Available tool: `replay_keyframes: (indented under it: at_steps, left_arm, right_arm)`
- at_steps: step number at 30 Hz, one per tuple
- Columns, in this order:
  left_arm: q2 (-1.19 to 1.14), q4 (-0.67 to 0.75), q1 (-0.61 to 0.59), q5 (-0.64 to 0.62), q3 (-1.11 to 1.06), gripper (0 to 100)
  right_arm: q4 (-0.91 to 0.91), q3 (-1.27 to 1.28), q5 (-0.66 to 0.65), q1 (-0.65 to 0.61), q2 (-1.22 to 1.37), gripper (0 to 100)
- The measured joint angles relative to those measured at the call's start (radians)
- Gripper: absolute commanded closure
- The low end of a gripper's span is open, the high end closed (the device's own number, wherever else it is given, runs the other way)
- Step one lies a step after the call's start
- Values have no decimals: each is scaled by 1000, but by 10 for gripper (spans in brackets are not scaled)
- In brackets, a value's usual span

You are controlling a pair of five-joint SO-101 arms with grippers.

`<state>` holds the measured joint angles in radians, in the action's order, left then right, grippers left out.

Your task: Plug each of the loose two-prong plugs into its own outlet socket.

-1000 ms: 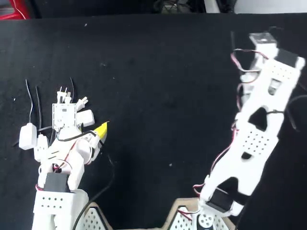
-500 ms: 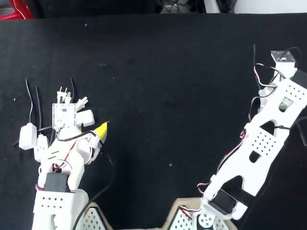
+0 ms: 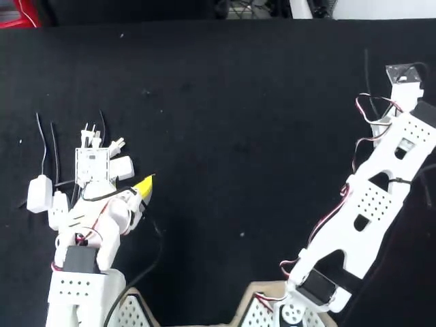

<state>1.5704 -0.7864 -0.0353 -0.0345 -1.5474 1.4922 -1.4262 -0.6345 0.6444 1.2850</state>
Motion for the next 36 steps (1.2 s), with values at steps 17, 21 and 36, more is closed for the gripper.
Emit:
replay_keyframes:
  at_steps: [17,21,36]
  left_arm:
    - [0,0,0,0,0,737]
    - [0,0,0,0,0,737]
    - [0,0,0,0,0,737]
  right_arm:
    - [8,-186,178,-135,-112,727]
    - [120,-192,181,-215,-218,727]
    - [244,-2,420,-457,-611,788]
